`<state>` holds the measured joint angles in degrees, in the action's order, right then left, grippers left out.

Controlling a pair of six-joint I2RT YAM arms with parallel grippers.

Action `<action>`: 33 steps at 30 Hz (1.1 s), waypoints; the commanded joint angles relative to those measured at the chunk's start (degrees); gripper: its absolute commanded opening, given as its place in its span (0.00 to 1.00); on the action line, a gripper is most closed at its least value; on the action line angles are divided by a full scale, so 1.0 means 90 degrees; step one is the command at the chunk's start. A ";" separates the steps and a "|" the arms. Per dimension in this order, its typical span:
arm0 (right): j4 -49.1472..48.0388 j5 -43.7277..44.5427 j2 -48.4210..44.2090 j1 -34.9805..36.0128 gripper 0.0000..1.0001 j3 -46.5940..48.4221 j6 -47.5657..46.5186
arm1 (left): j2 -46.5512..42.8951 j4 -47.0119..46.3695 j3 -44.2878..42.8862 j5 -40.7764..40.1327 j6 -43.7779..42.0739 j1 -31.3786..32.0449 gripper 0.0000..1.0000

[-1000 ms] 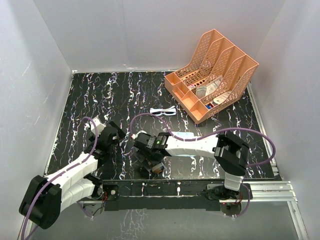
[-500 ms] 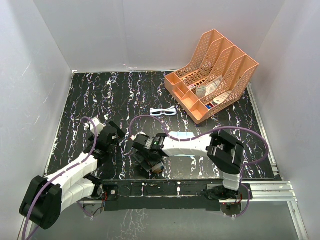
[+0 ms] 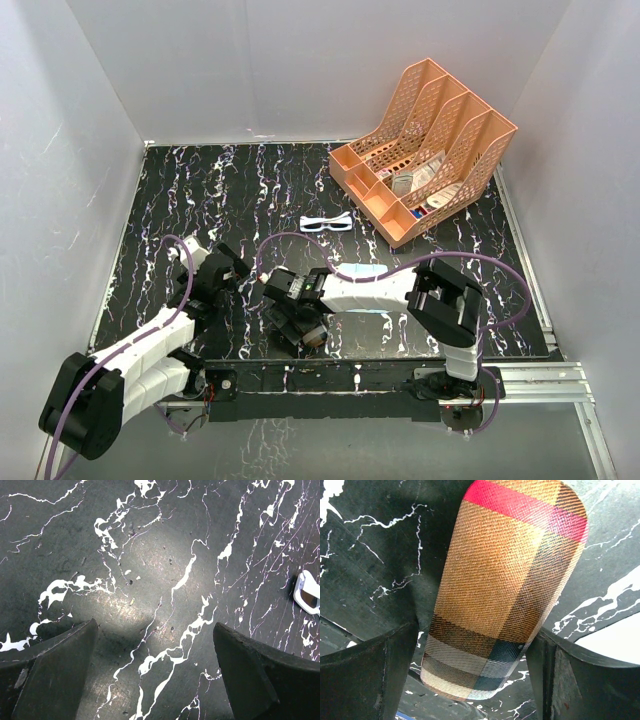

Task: Organize the sunglasses
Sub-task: Pick up the sunglasses case from the center of the board.

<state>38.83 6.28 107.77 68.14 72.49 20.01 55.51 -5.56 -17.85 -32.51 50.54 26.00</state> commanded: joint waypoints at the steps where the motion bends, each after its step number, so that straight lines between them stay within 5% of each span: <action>1: -0.0164 -0.0181 0.0120 0.0027 0.84 0.0256 -0.0063 | -0.0054 -0.0043 0.0068 0.0028 -0.0035 -0.0047 0.99; 18: -0.0298 -0.0354 0.0287 0.0008 0.80 0.0071 -0.0076 | -0.0113 0.0011 0.0076 0.0028 -0.0030 -0.0066 0.98; 26: -0.0237 -0.0385 0.0345 -0.0022 0.49 0.0113 -0.0085 | -0.0099 0.0022 0.0069 0.0028 -0.0020 -0.0066 0.98; 32: -0.0185 -0.0399 0.0437 -0.0022 0.01 0.0157 -0.0072 | -0.0086 0.0015 0.0049 0.0028 -0.0020 -0.0068 0.98; 33: -0.0170 -0.0404 0.0438 -0.0022 0.00 0.0158 -0.0074 | -0.0084 0.0013 0.0044 0.0028 -0.0020 -0.0067 0.98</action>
<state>39.03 4.97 108.88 67.88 73.63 19.11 55.51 -5.56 -17.76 -32.10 50.57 25.65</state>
